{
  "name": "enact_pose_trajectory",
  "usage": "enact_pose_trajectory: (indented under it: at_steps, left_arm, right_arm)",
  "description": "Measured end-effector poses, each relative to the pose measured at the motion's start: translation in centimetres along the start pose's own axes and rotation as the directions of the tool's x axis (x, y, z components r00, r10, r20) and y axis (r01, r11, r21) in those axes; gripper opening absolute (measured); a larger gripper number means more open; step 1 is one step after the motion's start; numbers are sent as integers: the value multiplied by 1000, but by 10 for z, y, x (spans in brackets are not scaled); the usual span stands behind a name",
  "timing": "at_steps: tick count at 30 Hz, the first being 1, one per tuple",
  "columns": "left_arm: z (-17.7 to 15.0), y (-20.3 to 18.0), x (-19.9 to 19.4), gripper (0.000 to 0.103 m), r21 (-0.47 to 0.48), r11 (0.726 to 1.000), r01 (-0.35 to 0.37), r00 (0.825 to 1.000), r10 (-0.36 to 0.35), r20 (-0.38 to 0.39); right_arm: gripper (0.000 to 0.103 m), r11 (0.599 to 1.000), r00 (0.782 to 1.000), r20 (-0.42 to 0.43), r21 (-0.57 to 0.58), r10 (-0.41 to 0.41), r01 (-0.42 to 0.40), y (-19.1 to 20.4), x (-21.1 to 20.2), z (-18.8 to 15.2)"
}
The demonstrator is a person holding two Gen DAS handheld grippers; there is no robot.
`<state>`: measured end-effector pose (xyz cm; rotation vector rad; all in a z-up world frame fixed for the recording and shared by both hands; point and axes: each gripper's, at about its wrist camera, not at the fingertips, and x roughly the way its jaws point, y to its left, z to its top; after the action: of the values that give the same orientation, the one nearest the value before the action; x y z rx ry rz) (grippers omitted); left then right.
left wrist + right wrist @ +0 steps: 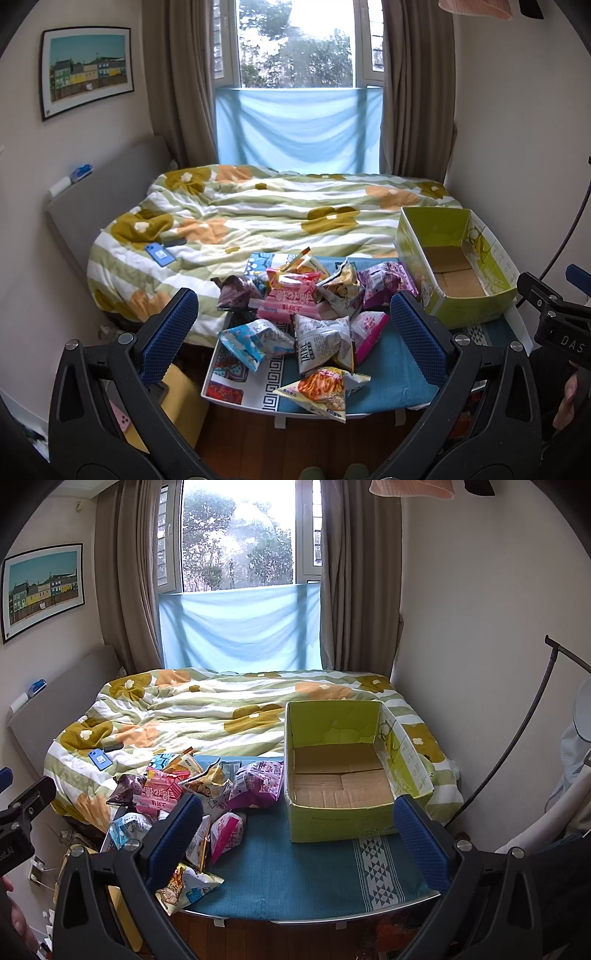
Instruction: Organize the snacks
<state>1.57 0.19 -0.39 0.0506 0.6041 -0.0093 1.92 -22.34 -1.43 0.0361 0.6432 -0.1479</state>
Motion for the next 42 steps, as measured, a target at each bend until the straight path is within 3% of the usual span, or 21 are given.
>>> enact_pose_trajectory:
  at_steps: [7,14,17,20,26,30,37,42]
  left_arm:
    - [0,0,1,103,-4,1000,-6,1000,5,-10]
    - [-11,14,14,103,-19,1000,-20,997,19,-80]
    - [-26,25,33,103,-4,999,-39,991,38,-127]
    - [-40,40,61,103,-7,1000,-6,980,4,-201]
    - [-57,68,124,103,81,995,56,958,-31,-287]
    - [-63,78,166,103,172,979,112,942,-49,-332]
    - [-69,87,232,103,268,937,225,903,-97,-419]
    - [-79,82,268,103,309,907,285,874,-113,-473]
  right_arm:
    - [103,1000,1000,-1,1,0,0,-1,0,1]
    - [103,999,997,-56,1,44,-44,-2,5,0]
    - [103,995,992,-88,-29,89,-92,5,16,-10]
    - [103,990,982,-141,-48,123,-131,16,35,-24]
    - [103,981,945,-264,37,193,-190,38,73,-48]
    - [103,981,922,-336,90,194,-174,61,98,-62]
    - [103,966,852,-471,215,229,-141,102,145,-88]
    - [103,966,811,-543,240,218,-99,128,174,-104]
